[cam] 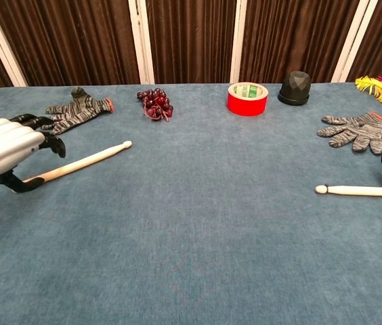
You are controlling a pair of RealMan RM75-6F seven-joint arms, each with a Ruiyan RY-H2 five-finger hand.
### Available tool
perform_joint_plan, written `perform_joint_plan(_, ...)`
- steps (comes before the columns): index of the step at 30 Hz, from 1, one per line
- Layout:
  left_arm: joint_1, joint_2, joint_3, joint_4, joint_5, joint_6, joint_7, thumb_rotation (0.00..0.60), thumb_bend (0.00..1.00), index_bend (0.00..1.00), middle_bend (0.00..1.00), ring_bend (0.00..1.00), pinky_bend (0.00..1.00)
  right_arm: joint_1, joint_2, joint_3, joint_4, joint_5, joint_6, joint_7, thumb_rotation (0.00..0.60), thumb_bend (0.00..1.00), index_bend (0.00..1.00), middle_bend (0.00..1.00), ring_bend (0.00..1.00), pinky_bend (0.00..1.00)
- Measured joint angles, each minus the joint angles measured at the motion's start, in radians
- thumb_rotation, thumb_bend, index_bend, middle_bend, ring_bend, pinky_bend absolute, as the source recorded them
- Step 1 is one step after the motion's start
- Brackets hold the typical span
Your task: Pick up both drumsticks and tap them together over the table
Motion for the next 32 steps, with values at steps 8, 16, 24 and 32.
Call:
perform_joint_plan(8, 0.037, 0.115, -0.018, -0.191, -0.022, 0.062, 0.009, 0.6, 0.45, 0.25, 0.15, 0.0, 0.0, -0.004, 0.096, 0.029, -0.177, 0.059, 0.01, -0.022, 0.6, 0.25, 0.16, 0.19, 0.22, 0.0)
perform_joint_plan(16, 0.177, 0.34, -0.015, -0.595, -0.096, 0.227, 0.019, 0.6, 0.4, 0.18, 0.07, 0.0, 0.0, -0.107, 0.202, 0.063, -0.441, -0.025, 0.235, 0.103, 0.6, 0.25, 0.15, 0.14, 0.18, 0.0)
perform_joint_plan(24, 0.367, 0.495, 0.105, -0.706, -0.002, 0.401, -0.108, 0.6, 0.4, 0.17, 0.05, 0.0, 0.0, -0.303, 0.231, -0.008, -0.51, -0.276, 0.557, 0.186, 0.6, 0.25, 0.11, 0.07, 0.12, 0.0)
perform_joint_plan(32, 0.477, 0.517, 0.166, -0.637, 0.13, 0.521, -0.26, 0.6, 0.4, 0.17, 0.03, 0.0, 0.0, -0.433, 0.271, -0.087, -0.501, -0.347, 0.664, 0.19, 0.6, 0.25, 0.11, 0.04, 0.07, 0.0)
